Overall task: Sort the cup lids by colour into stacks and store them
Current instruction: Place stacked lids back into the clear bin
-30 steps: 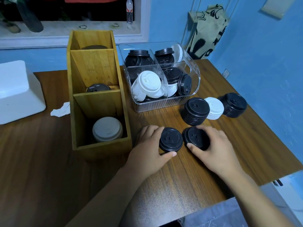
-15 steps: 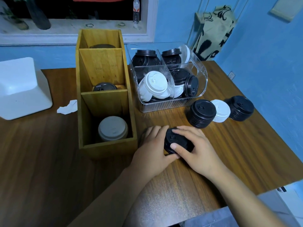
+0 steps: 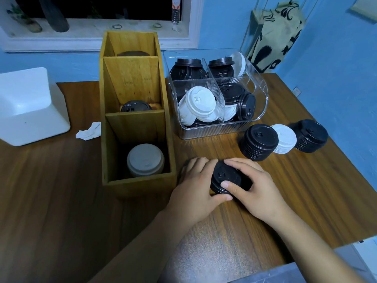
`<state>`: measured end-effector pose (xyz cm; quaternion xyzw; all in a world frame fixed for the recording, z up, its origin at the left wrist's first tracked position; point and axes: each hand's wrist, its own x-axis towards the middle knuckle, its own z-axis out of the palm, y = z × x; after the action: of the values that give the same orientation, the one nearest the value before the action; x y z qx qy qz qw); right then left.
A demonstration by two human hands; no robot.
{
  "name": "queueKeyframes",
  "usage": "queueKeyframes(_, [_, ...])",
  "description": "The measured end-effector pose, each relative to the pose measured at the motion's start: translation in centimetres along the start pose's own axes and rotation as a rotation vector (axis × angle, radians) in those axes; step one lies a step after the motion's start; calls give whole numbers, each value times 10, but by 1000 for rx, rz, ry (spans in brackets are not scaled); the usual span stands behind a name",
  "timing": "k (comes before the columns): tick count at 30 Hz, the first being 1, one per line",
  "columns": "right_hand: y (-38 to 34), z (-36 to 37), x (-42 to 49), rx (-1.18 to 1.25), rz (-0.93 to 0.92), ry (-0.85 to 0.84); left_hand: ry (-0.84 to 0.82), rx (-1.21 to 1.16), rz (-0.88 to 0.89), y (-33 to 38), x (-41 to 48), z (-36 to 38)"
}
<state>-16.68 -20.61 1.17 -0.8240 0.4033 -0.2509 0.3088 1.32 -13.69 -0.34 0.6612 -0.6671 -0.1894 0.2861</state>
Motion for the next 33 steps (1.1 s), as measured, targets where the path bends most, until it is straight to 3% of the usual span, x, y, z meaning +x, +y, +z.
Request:
queueKeyframes(4, [-3,-7,3,-103,-57,-42,-2,-16,-8,-1,1,-1])
queueKeyframes(8, [-4,-11,6,-35,-54,-31,-2,-19,-9,0,0,0])
queueKeyframes(16, [-5,-12,8,-32,-76,83,1,-10,2,0,-1,0])
queueKeyframes(22, [2,-13,7,11,-99,-92,-2,-16,-14,-1,0,0])
queueKeyframes(33, [0,0,9,114,3,-56,22,7,16,-4,0,2])
